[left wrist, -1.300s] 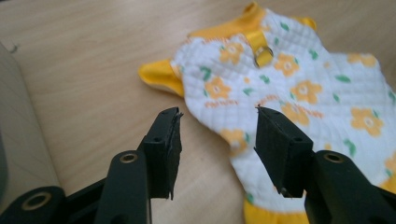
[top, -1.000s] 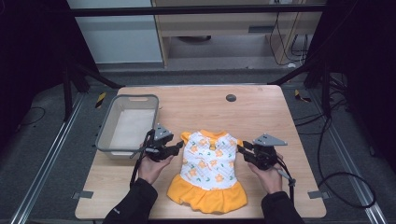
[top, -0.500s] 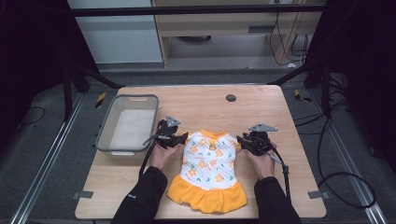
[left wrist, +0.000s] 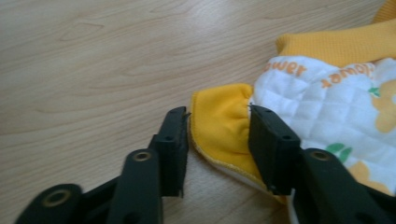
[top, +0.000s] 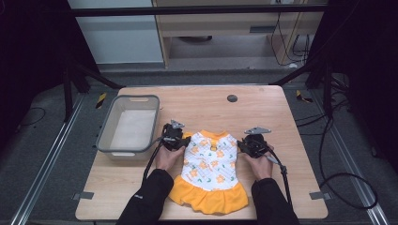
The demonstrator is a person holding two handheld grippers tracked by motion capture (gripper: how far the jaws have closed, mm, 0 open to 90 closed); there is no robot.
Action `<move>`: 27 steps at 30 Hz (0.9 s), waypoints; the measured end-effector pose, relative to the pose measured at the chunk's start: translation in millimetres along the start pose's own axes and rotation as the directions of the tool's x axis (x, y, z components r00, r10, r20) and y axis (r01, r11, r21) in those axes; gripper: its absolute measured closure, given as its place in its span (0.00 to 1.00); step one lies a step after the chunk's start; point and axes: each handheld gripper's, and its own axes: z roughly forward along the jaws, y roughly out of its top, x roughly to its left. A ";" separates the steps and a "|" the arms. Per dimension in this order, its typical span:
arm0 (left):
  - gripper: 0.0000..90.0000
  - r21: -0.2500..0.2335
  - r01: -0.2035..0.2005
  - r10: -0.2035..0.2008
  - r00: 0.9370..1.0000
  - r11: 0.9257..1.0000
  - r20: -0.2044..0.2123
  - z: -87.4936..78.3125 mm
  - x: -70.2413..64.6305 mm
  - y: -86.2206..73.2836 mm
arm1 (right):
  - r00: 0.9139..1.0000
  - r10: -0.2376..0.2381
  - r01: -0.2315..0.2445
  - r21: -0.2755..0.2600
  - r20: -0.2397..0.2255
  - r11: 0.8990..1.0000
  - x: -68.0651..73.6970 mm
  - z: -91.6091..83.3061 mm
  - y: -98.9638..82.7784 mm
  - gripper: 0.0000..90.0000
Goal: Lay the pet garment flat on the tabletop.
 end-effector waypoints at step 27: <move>0.88 -0.130 -0.032 0.013 0.990 0.991 -0.143 -33.1 3.6 20.2 | 0.986 -0.128 0.142 -0.133 0.106 0.981 14.4 0.0 48.7 0.96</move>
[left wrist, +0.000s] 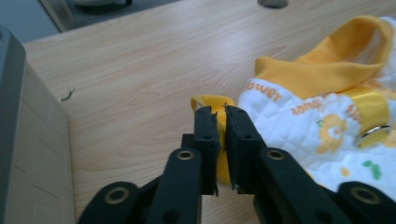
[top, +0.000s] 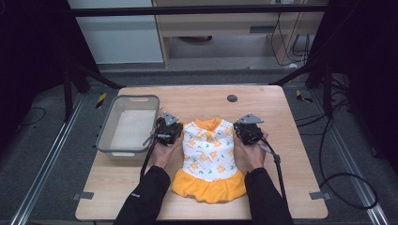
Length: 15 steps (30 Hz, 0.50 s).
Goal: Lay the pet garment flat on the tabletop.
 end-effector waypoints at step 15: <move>0.98 0.002 -0.058 0.056 0.979 0.998 0.195 -38.4 -28.8 -2.4 | 0.989 0.057 -0.060 -0.019 -0.136 0.998 -3.2 -49.4 -4.2 1.00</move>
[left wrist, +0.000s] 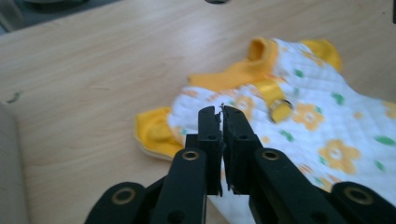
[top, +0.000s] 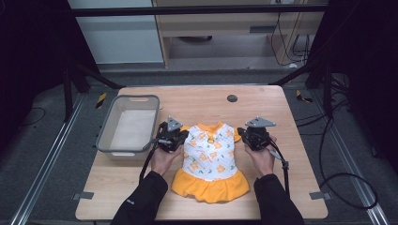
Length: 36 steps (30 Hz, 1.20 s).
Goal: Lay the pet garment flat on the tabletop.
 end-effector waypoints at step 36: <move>0.78 0.093 -0.013 0.008 0.998 0.996 0.054 1.3 -18.2 -39.0 | 0.993 -0.001 0.015 0.117 -0.119 0.993 38.0 9.7 -55.1 0.98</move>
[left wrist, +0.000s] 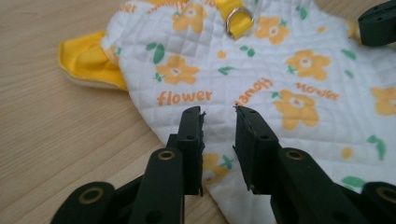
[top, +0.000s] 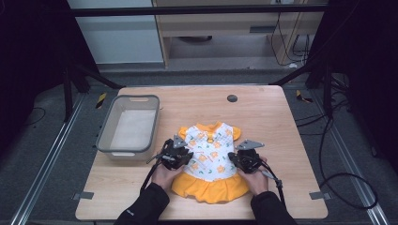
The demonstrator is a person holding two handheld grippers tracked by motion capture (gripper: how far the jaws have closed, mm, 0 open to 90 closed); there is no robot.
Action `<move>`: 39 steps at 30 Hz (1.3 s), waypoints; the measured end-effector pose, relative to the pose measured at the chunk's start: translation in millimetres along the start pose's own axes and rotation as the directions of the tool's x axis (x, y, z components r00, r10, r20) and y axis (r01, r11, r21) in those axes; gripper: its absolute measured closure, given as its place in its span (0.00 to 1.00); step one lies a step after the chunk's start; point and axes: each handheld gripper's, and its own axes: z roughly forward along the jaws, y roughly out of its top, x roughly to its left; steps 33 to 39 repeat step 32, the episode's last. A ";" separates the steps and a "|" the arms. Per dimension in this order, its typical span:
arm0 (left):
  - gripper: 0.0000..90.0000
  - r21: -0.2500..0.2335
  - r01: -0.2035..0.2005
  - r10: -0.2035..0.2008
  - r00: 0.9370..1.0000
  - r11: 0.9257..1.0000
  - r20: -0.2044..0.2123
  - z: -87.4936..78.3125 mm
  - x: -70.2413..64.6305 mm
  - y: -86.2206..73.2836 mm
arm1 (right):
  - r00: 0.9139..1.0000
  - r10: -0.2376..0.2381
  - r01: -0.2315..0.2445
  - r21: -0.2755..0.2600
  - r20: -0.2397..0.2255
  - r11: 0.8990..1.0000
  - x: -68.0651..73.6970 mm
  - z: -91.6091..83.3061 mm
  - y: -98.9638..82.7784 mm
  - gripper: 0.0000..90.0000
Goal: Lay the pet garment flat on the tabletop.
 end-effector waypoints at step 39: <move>0.29 -0.132 0.049 -0.054 0.998 0.990 -0.035 -117.3 28.1 -92.0 | 0.981 0.187 -0.176 -0.159 0.058 0.972 -32.1 -89.2 -43.9 0.27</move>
